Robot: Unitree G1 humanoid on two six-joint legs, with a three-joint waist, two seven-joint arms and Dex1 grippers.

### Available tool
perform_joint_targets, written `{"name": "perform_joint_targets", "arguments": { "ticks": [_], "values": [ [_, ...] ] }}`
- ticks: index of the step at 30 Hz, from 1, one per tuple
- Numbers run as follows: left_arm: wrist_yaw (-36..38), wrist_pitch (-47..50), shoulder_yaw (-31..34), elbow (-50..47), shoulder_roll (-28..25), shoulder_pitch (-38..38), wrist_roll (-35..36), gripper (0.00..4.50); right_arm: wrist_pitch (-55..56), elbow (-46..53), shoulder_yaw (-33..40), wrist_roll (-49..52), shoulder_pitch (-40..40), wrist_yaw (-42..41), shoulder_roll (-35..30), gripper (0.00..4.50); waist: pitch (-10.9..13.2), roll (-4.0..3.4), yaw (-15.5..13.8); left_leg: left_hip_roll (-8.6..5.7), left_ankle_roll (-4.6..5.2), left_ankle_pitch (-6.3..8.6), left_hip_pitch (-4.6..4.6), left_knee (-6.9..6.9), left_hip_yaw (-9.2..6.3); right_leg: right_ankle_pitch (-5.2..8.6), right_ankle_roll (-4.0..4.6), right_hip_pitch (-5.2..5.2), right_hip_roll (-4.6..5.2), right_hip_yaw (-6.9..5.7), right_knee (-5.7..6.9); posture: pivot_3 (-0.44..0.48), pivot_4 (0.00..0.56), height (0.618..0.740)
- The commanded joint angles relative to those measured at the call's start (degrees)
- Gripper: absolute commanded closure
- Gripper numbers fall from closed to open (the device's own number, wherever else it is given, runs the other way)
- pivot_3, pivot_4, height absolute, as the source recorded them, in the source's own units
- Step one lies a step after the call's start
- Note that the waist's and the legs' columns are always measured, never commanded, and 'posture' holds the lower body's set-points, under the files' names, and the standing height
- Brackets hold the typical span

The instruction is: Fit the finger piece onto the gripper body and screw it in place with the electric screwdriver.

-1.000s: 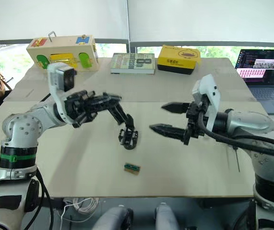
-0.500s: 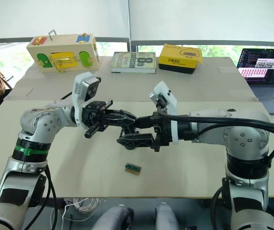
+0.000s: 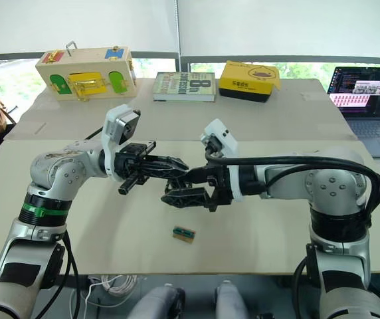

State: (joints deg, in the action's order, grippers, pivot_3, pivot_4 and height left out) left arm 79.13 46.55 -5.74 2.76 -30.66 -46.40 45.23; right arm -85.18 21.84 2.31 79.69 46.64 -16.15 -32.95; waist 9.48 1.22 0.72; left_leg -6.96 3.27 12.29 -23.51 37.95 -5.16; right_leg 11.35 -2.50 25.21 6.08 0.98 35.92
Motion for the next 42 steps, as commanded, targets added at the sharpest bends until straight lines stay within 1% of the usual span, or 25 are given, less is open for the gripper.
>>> {"name": "perform_joint_targets", "arguments": {
  "ticks": [1,2,9,10,13,15,16,18,19,20,21,22,24,26,29,31,34,36,39,42],
  "values": [
    [0.27,-1.03,0.83,-1.23,0.53,-0.64,-0.03,4.41,1.37,0.54,0.09,2.16,1.78,1.18,0.11,1.19,0.00,0.00,-0.01,0.00,0.00,0.00,0.00,0.00,0.00,0.00,0.00,0.00,0.00,0.00,0.00,0.000,0.150,0.740],
    [0.20,-1.14,0.89,-1.23,0.59,-0.64,-0.21,4.41,1.64,0.47,0.07,2.03,1.70,1.68,0.14,1.59,0.00,0.00,-0.02,-0.01,0.01,0.00,0.00,0.00,0.00,0.00,0.00,0.00,0.00,0.00,0.00,0.000,0.150,0.740],
    [0.32,-1.47,0.77,-0.83,0.62,-0.96,-1.20,4.41,2.91,0.22,0.28,2.39,1.10,3.76,0.21,4.00,0.00,0.00,0.01,-0.02,0.02,-0.01,0.01,0.00,0.00,0.00,0.00,0.01,-0.02,0.00,0.02,0.000,0.150,0.740],
    [0.68,-1.63,0.46,-0.97,0.44,-0.77,-1.51,4.41,3.17,0.30,0.35,2.44,1.00,3.98,0.31,4.08,0.00,0.00,0.01,-0.02,0.02,-0.01,-0.01,0.00,0.00,0.00,0.00,0.02,-0.03,-0.01,0.04,0.000,0.150,0.740],
    [1.27,-2.01,0.14,-1.21,0.34,-0.40,-2.05,4.41,3.67,0.47,0.50,2.75,0.75,4.48,0.38,4.08,0.00,0.00,0.00,-0.04,0.02,-0.02,0.00,0.00,0.00,0.00,-0.01,0.01,-0.03,0.00,0.04,0.000,0.150,0.740],
    [2.65,-0.91,0.39,-1.83,0.05,-0.28,-0.75,4.41,4.26,1.25,0.59,2.54,0.36,4.24,0.27,4.08,0.00,0.00,0.00,-0.04,0.03,-0.02,0.01,0.00,0.00,0.00,-0.01,0.00,-0.02,0.00,0.04,0.000,0.150,0.740],
    [1.99,-1.41,1.08,-2.30,0.27,-0.17,-0.66,4.41,5.38,2.55,0.68,1.49,-0.41,3.26,0.33,4.08,0.00,0.00,-0.01,-0.04,0.03,-0.02,0.01,0.00,0.00,0.00,-0.01,0.01,-0.02,0.00,0.04,0.000,0.150,0.740],
    [0.60,-2.23,2.71,-2.58,0.87,-0.47,-0.31,3.35,8.27,5.72,0.97,-1.20,-2.22,0.11,-0.25,4.08,0.00,0.00,-0.01,-0.04,0.03,-0.02,0.01,0.00,0.00,0.00,-0.01,0.01,-0.03,-0.01,0.03,0.000,0.150,0.740],
    [0.34,-3.09,3.36,-2.56,0.99,-0.70,-0.39,2.98,9.67,7.11,1.12,-2.54,-3.14,-1.55,-1.06,4.11,0.00,0.00,-0.01,-0.04,0.03,-0.01,0.00,0.00,0.00,0.00,-0.02,0.00,-0.04,-0.02,0.02,0.000,0.150,0.740],
    [0.35,-3.91,3.95,-2.41,0.99,-0.97,-0.47,2.45,10.74,7.98,1.21,-3.87,-3.91,-2.51,-2.05,4.14,0.00,0.00,-0.02,-0.05,0.04,-0.01,-0.01,0.00,0.00,0.00,-0.02,0.00,-0.04,-0.02,0.02,0.000,0.150,0.740],
    [0.29,-4.95,4.64,-2.12,1.02,-1.20,-0.61,2.08,11.49,8.45,1.41,-4.90,-4.63,-3.03,-2.89,4.14,0.00,0.00,-0.03,-0.07,0.04,-0.01,-0.01,0.00,0.00,0.00,-0.03,0.00,-0.06,-0.02,0.02,0.000,0.150,0.740],
    [0.15,-5.68,5.05,-1.91,1.05,-1.31,-0.73,1.59,12.15,8.67,1.43,-5.66,-5.15,-3.43,-3.46,4.14,0.00,0.00,-0.04,-0.08,0.04,-0.02,0.00,0.00,0.00,0.00,-0.05,-0.01,-0.12,-0.03,0.02,0.000,0.150,0.740],
    [2.39,-12.31,7.19,1.35,-0.76,-1.69,-3.40,0.67,14.97,9.43,3.40,-7.35,-7.50,-5.64,-5.20,4.14,0.00,0.00,-0.04,-0.10,0.06,-0.03,0.01,0.00,0.01,-0.01,-0.07,-0.02,-0.12,-0.02,0.01,0.000,0.150,0.740],
    [4.62,-16.52,8.42,4.77,-3.15,-2.02,-5.59,0.00,17.76,10.31,5.66,-8.53,-9.96,-8.05,-6.77,4.14,0.00,0.00,-0.03,-0.09,0.05,-0.03,0.01,0.00,0.01,-0.01,-0.07,-0.03,-0.11,-0.03,0.00,0.000,0.150,0.740],
    [8.32,-24.86,8.13,10.71,-6.74,-1.69,-10.65,0.00,23.20,11.67,8.65,-11.92,-14.80,-14.03,-9.60,4.14,0.00,0.00,-0.02,-0.07,0.05,-0.04,0.03,0.00,0.03,-0.01,-0.06,0.00,-0.11,0.00,0.02,0.000,0.150,0.740],
    [10.20,-29.85,8.06,14.57,-8.49,-0.97,-13.42,0.00,27.05,12.88,9.36,-15.15,-18.28,-18.60,-11.73,4.14,0.00,0.00,-0.15,-0.08,0.05,-0.03,0.04,0.00,0.03,-0.01,-0.06,-0.04,-0.18,-0.05,0.00,0.000,0.150,0.740],
    [11.83,-38.12,8.51,21.36,-10.85,1.08,-17.73,0.00,32.95,13.60,10.42,-18.80,-22.76,-22.37,-11.76,4.15,0.00,0.00,-0.17,-0.10,0.09,-0.02,0.04,0.00,0.05,-0.03,-0.10,-0.09,-0.14,-0.05,-0.07,0.000,0.150,0.740],
    [13.01,-42.63,6.86,24.45,-13.36,4.06,-19.51,0.00,37.15,13.63,9.49,-22.76,-25.66,-24.28,-11.42,4.15,0.00,0.00,0.00,-0.10,0.10,-0.02,0.04,0.00,0.08,-0.04,-0.12,-0.08,-0.08,-0.01,-0.07,0.000,0.150,0.740],
    [12.95,-46.86,8.00,30.11,-12.76,6.50,-21.55,0.00,47.32,11.98,9.45,-27.40,-29.18,-28.69,-6.88,4.15,0.00,0.00,-0.01,-0.05,0.11,-0.01,0.10,-0.01,0.10,-0.04,-0.11,-0.06,0.03,0.00,-0.03,0.000,0.150,0.740],
    [12.62,-52.17,7.43,33.69,-11.06,7.86,-23.81,0.00,51.66,9.51,7.86,-31.27,-31.08,-31.61,-5.50,4.15,0.00,0.01,-0.36,-0.09,0.09,-0.03,0.09,-0.02,0.11,-0.06,-0.13,-0.06,-0.02,-0.04,-0.01,0.000,0.150,0.740]
  ]
}}
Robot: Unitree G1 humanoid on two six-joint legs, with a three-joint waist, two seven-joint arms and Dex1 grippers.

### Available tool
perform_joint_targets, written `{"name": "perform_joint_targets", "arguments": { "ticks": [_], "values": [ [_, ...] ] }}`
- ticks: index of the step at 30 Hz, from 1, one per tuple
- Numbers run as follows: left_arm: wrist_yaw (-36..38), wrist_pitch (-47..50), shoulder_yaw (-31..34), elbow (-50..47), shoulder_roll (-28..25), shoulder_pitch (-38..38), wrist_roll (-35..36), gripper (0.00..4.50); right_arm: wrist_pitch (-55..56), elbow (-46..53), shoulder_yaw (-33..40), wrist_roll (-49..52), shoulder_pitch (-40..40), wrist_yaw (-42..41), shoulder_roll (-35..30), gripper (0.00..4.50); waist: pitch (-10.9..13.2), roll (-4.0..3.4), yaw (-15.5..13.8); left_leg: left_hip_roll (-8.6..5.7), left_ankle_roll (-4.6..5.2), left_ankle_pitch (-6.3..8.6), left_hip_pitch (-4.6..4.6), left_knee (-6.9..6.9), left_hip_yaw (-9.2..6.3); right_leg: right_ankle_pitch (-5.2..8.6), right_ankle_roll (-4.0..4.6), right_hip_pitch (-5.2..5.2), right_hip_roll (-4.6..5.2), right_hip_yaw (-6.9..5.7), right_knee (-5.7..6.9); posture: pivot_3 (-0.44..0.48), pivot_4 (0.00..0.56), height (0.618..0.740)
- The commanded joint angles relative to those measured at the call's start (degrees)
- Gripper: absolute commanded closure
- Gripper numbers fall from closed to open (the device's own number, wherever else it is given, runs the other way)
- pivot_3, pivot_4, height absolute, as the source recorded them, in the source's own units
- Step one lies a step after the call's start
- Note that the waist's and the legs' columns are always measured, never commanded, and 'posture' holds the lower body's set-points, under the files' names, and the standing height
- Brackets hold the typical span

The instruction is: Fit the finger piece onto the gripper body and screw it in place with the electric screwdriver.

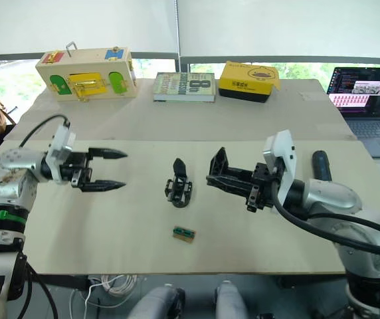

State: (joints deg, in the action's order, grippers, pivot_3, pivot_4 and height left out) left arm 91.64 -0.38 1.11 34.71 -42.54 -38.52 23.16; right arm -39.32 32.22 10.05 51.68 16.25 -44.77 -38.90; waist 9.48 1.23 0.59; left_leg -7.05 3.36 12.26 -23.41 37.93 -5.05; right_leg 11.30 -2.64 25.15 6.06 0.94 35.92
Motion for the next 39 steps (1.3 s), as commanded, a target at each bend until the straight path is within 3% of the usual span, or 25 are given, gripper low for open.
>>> {"name": "perform_joint_targets", "arguments": {
  "ticks": [1,5,9,18,30,34,37,39],
  "values": [
    [-0.02,-7.98,0.01,3.03,1.63,0.35,-3.02,0.00,7.69,-1.66,-0.92,-5.03,-1.20,-4.10,0.95,4.15,0.00,0.03,-0.45,-0.04,0.03,-0.02,0.00,0.00,0.00,-0.02,-0.04,-0.03,0.00,-0.03,-0.01,0.000,0.150,0.740],
    [-0.46,-11.30,-2.97,6.12,5.50,1.66,-6.73,0.00,17.66,-4.93,-7.59,-14.75,-2.29,-10.32,1.36,4.15,-0.01,0.03,-0.88,-0.11,0.09,-0.02,0.11,0.01,0.11,-0.07,-0.11,-0.11,0.04,0.00,-0.06,0.000,0.150,0.740],
    [-2.51,-16.86,-4.84,7.42,10.83,1.71,-9.27,0.00,19.82,-6.70,-9.27,-15.66,-1.13,-10.76,4.22,4.15,0.00,0.05,-0.99,-0.09,0.11,-0.01,0.04,0.01,0.19,-0.07,-0.11,-0.02,0.06,0.03,-0.03,0.000,0.150,0.740],
    [-7.84,-19.35,-7.11,14.66,19.91,-2.55,-13.24,0.00,19.71,-6.61,-10.48,-16.41,-1.73,-12.10,4.64,4.15,0.00,0.07,-1.05,-0.08,0.12,-0.01,0.07,0.01,0.21,-0.08,-0.11,-0.04,0.04,0.01,-0.02,0.000,0.150,0.740],
    [-14.57,-23.12,-9.17,22.67,25.35,-6.99,-18.92,0.00,17.56,-5.66,-10.69,-14.80,-1.12,-12.02,4.31,4.15,0.00,0.08,-1.15,-0.09,0.12,-0.01,0.08,0.02,0.24,-0.08,-0.12,-0.04,0.03,0.00,0.00,0.000,0.150,0.740],
    [-13.23,-22.06,-9.16,23.90,26.28,-7.03,-18.93,0.00,17.50,-6.55,-11.36,-15.31,0.07,-12.53,4.75,4.15,0.00,0.08,-1.20,-0.10,0.13,-0.01,0.14,0.02,0.24,-0.09,-0.13,-0.10,0.04,0.00,0.00,0.000,0.150,0.740],
    [-13.12,-21.36,-8.92,23.70,26.82,-6.89,-18.71,0.85,18.01,-7.40,-11.78,-15.91,0.62,-13.00,4.99,4.15,-0.01,0.09,-1.25,-0.10,0.13,-0.01,0.18,0.03,0.24,-0.09,-0.14,-0.14,0.04,0.00,0.00,0.000,0.150,0.740],
    [-13.18,-21.44,-9.03,23.62,26.91,-6.79,-18.99,1.86,18.35,-8.18,-12.24,-16.42,1.21,-13.31,5.28,4.15,-0.01,0.09,-1.27,-0.10,0.14,0.00,0.18,0.05,0.24,-0.09,-0.14,-0.15,0.04,-0.01,0.00,0.000,0.150,0.740]
  ]
}}
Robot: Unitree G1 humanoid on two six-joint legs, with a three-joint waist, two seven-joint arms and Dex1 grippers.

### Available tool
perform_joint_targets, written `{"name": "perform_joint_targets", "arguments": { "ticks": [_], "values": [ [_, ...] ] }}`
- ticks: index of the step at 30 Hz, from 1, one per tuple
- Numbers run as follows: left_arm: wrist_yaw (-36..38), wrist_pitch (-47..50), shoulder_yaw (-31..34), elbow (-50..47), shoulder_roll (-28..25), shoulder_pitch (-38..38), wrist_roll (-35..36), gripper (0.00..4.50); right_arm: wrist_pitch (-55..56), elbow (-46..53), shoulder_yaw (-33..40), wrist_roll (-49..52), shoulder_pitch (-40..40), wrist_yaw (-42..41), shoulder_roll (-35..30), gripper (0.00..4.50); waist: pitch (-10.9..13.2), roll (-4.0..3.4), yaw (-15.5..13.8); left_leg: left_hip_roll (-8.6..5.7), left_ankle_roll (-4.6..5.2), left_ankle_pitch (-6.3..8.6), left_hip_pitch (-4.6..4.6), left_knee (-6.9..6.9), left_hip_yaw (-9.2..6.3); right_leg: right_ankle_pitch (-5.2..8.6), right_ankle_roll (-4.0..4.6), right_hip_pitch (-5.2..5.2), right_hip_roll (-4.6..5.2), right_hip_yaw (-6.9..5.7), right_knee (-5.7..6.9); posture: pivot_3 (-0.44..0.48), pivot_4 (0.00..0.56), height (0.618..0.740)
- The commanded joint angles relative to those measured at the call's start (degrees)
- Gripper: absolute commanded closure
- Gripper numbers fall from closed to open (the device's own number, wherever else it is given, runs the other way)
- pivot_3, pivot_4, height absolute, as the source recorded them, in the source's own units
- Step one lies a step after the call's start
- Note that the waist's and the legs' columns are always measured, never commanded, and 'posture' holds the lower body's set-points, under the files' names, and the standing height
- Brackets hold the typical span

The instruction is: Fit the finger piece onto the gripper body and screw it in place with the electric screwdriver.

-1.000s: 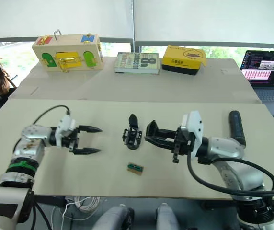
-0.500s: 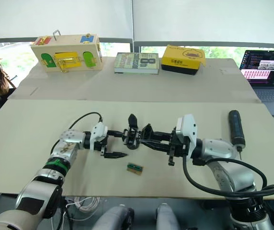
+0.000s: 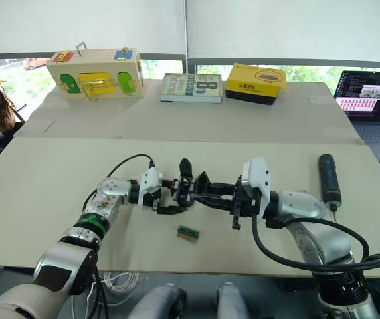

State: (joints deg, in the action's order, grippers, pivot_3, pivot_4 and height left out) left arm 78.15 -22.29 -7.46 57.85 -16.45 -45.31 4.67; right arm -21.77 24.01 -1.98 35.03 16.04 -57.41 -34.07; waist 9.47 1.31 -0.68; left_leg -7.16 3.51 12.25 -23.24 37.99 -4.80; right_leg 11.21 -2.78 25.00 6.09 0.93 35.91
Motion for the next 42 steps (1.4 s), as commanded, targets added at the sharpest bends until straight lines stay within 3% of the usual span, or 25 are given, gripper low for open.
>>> {"name": "perform_joint_targets", "arguments": {
  "ticks": [1,14,21,42],
  "values": [
    [0.37,0.47,-0.46,0.45,0.88,0.05,-0.54,2.22,1.02,-0.42,-0.47,-0.03,1.78,-0.89,0.60,4.15,0.00,0.00,0.00,0.00,0.01,0.01,0.00,0.01,0.00,0.00,0.00,0.00,0.00,0.00,0.00,0.000,0.150,0.740],
    [-0.78,1.10,-1.41,-1.87,1.59,0.99,-1.44,2.25,12.34,-17.82,-7.59,-8.65,13.63,-6.71,9.78,4.15,-0.02,-0.01,0.01,-0.04,0.03,0.02,0.01,0.11,0.04,-0.02,-0.02,0.01,0.00,-0.01,0.08,0.000,0.150,0.740],
    [-1.52,2.74,-2.60,-3.35,0.95,1.39,-2.64,2.25,13.58,-25.65,-11.17,-12.91,15.86,-8.62,12.72,4.15,-0.03,-0.03,-0.01,-0.06,0.17,0.11,-0.01,0.32,0.04,-0.05,-0.08,0.00,0.00,-0.02,0.10,0.000,0.150,0.740],
    [-1.38,7.55,-3.75,-8.62,-0.85,4.41,-2.56,2.25,17.08,-30.00,-8.72,-15.59,16.80,-9.90,12.47,4.15,-0.04,-0.05,0.64,-0.04,0.16,0.12,-0.01,0.34,0.05,-0.06,-0.07,0.04,-0.01,-0.03,0.15,0.000,0.150,0.740]
  ]
}}
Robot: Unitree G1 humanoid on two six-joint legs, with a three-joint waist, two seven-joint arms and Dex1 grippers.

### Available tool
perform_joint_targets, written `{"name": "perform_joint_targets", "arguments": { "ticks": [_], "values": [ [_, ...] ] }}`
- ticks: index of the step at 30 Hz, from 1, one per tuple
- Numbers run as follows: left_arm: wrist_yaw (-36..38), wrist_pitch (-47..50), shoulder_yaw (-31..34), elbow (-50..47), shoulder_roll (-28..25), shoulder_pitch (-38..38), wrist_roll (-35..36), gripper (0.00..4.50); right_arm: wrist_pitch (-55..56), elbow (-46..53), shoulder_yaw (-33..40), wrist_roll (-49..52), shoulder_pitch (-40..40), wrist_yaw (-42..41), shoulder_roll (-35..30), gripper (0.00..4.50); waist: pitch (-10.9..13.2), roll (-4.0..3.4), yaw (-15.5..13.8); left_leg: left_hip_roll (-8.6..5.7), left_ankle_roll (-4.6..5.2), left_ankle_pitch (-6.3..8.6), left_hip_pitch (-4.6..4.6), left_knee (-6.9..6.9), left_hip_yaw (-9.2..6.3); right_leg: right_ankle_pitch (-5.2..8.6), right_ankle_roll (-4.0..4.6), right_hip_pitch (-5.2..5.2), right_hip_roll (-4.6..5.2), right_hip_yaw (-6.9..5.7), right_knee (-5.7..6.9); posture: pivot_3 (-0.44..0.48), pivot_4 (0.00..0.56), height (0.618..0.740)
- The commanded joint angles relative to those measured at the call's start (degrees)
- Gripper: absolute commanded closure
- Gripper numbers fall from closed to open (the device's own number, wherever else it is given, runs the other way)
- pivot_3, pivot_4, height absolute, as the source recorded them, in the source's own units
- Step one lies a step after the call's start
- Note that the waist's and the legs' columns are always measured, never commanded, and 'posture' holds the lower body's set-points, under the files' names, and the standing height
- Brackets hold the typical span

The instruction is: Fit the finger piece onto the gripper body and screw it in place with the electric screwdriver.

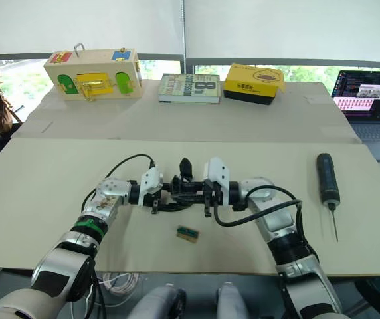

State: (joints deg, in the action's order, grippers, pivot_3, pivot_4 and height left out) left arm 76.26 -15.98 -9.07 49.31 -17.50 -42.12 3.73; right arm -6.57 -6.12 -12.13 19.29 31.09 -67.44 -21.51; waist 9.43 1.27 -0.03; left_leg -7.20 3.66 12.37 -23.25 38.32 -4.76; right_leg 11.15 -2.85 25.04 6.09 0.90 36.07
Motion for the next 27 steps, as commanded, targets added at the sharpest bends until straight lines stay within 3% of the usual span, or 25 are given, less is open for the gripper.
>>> {"name": "perform_joint_targets", "arguments": {
  "ticks": [1,27],
  "values": [
    [0.45,1.27,-2.18,-0.11,0.21,1.24,-1.65,2.25,1.44,-0.13,1.25,-0.14,1.72,0.11,-0.21,4.15,0.00,0.00,-0.01,0.00,0.00,0.00,0.00,0.00,0.00,0.00,0.00,0.00,0.00,0.00,0.00,0.000,0.150,0.740],
    [0.31,3.30,-2.22,-1.47,-0.25,1.74,-1.34,2.25,-5.11,0.21,-0.90,-3.03,-0.90,2.12,-1.76,4.15,-0.12,0.00,-0.02,0.01,-0.01,0.00,0.08,0.00,0.01,0.00,0.00,-0.05,0.01,0.00,0.00,0.000,0.150,0.740]
  ]
}}
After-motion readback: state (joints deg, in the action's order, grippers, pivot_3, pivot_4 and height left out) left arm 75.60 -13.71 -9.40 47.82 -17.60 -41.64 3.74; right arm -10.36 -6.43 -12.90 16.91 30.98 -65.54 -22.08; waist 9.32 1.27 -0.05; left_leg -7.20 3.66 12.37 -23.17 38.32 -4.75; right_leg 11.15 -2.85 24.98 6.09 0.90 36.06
